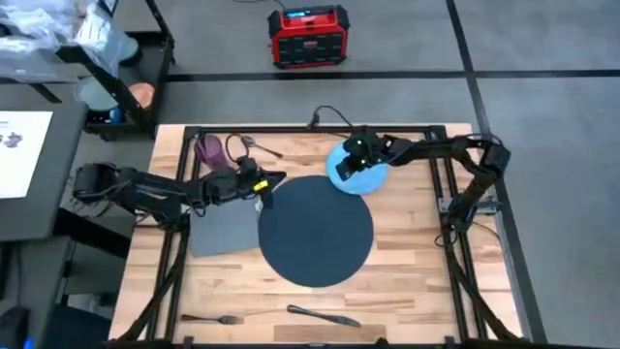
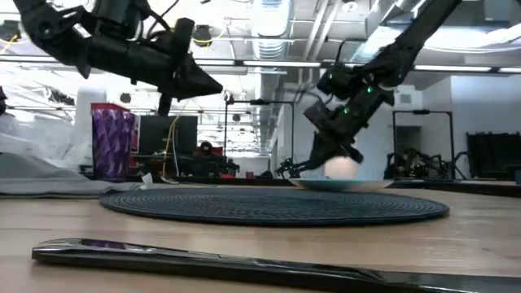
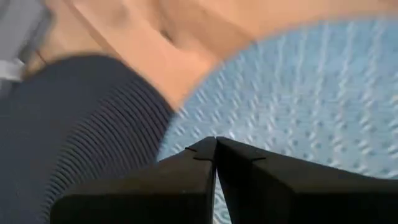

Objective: Set table place
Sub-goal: Put the blue patterned plate on the dark blue table mat

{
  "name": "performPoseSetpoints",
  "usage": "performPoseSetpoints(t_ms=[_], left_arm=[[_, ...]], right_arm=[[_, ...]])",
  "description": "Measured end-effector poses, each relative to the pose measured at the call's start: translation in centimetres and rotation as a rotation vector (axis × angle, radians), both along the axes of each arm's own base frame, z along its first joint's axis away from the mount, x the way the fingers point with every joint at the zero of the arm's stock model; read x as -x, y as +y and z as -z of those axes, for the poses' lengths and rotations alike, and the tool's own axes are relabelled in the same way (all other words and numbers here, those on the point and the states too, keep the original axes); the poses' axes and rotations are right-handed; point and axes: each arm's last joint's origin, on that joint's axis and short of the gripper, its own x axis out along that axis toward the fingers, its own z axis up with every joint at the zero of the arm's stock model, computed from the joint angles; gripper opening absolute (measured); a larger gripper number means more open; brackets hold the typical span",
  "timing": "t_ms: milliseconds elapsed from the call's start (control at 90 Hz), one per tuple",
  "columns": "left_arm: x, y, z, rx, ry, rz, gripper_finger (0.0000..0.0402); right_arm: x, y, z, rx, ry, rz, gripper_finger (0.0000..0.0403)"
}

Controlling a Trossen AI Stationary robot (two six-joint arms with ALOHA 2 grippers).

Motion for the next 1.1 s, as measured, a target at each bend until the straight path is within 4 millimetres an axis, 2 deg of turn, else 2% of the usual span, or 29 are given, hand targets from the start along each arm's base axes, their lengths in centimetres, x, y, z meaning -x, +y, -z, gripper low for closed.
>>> performPoseSetpoints(t_ms=[233, 400, 511, 667, 778, 933, 1100], left_arm=[[-4.7, 2.9, 0.7, 0.120, 0.031, 0.099, 0.0006], [-8.3, 6.1, 2.4, 0.215, 0.061, 0.179, 0.0006], [-9.5, 8.2, 3.4, 0.268, 0.065, 0.220, 0.0006], [-9.8, 10.3, 3.6, 0.279, 0.051, 0.220, 0.0006], [-9.5, 11.5, 3.2, 0.262, 0.045, 0.198, 0.0006], [-9.0, 13.1, 3.2, 0.316, 0.088, 0.143, 0.0006], [-9.3, 13.9, 2.8, 0.336, 0.141, 0.126, 0.0014]], right_arm=[[2.3, 0.2, -4.0, 0.014, -0.044, 0.046, 0.0000], [5.7, 0.4, -4.2, -0.029, -0.009, 0.125, 0.0000], [8.1, 1.1, -3.6, -0.046, -0.015, 0.177, 0.0000], [11.1, 2.3, -2.2, -0.073, -0.051, 0.255, 0.0000], [12.5, 2.8, -1.6, -0.068, -0.087, 0.292, 0.0000], [13.6, 3.1, -0.6, -0.091, -0.076, 0.333, 0.0000], [14.3, 3.5, 0.9, -0.106, -0.063, 0.350, 0.0000]])
